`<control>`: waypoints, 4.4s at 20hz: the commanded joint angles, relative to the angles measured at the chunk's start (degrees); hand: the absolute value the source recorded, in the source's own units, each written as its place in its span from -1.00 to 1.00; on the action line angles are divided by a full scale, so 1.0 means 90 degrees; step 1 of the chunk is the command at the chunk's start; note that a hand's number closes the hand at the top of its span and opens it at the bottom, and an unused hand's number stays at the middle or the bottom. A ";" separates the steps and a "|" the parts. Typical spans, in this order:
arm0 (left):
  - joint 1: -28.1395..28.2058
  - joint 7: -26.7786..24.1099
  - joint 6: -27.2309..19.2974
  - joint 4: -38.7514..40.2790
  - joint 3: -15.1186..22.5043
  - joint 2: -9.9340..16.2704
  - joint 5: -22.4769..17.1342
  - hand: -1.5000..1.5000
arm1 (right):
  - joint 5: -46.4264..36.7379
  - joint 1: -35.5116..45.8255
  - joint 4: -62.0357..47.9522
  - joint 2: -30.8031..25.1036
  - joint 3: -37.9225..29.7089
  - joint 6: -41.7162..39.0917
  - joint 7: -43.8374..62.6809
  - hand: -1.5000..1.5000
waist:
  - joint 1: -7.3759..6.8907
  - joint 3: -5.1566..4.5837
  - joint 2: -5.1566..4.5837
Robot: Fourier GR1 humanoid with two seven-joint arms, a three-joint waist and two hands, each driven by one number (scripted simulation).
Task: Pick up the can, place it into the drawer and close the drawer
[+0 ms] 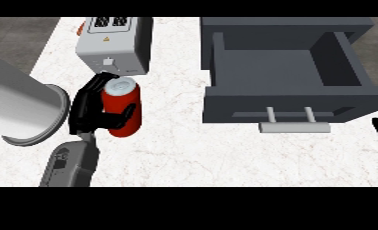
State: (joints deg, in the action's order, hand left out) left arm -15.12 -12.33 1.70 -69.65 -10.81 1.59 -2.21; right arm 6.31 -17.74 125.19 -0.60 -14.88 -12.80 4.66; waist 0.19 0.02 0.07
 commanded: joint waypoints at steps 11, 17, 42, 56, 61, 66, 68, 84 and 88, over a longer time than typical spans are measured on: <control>-0.1384 0.2094 -0.1216 -0.1475 0.1509 -0.0174 0.0339 1.00 | 0.0141 -0.0019 0.0189 -0.0065 -0.0097 0.0073 0.0155 -1.00 | 0.0014 0.0000 0.0007; -0.2432 0.2849 -0.2284 -0.1277 0.2342 -0.0176 0.0315 1.00 | 0.0259 -0.0014 0.0072 -0.0092 -0.0209 0.0000 0.0089 -1.00 | 0.0051 0.0001 0.0003; -0.7066 0.2795 -0.3635 0.2991 0.2887 -0.0176 -0.1117 1.00 | -0.0093 0.0344 -0.0275 0.0011 -0.0090 0.0021 -0.0013 -1.00 | 0.0262 0.0007 -0.0062; -0.7775 0.2207 -0.3809 0.4446 0.3589 -0.0176 -0.2212 1.00 | -0.0029 0.0663 -0.0497 -0.0205 -0.0198 -0.0087 -0.0013 -1.00 | 0.0390 0.0014 -0.0090; -0.7786 0.1813 -0.4010 0.4894 0.3928 -0.0176 -0.2392 1.00 | -0.0082 0.0767 -0.0160 -0.0156 -0.0049 0.0075 0.0397 -1.00 | 0.0542 0.0014 -0.0120; -0.7742 0.1637 -0.4206 0.5057 0.4342 -0.0176 -0.2572 1.00 | -0.0188 0.1185 -0.0356 -0.0134 -0.0031 0.0311 0.0522 -1.00 | 0.0563 0.0014 -0.0138; -0.7621 0.1292 -0.4074 0.5274 0.4322 -0.0176 -0.2572 1.00 | 0.0052 0.1020 -0.0032 -0.0216 -0.0076 0.0156 0.0658 -1.00 | 0.0632 0.0012 -0.0150; -0.7155 0.0867 -0.4837 0.5403 0.5068 -0.0176 -0.3026 -1.00 | -0.0431 0.1296 -0.0350 -0.0120 0.0271 0.0233 0.0385 -1.00 | 0.0830 0.0015 -0.0234; -0.7485 0.1106 -0.5080 0.5501 0.5121 -0.0176 -0.3139 -1.00 | -0.0225 0.1306 -0.0385 -0.0264 0.0135 0.0076 0.0320 -1.00 | 0.0879 0.0020 -0.0230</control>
State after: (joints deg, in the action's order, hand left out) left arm -82.20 -2.16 -42.23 -20.35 34.87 0.01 -29.27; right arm 3.97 -6.07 122.11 -2.69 -13.73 -11.43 8.39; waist 7.53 0.17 -1.82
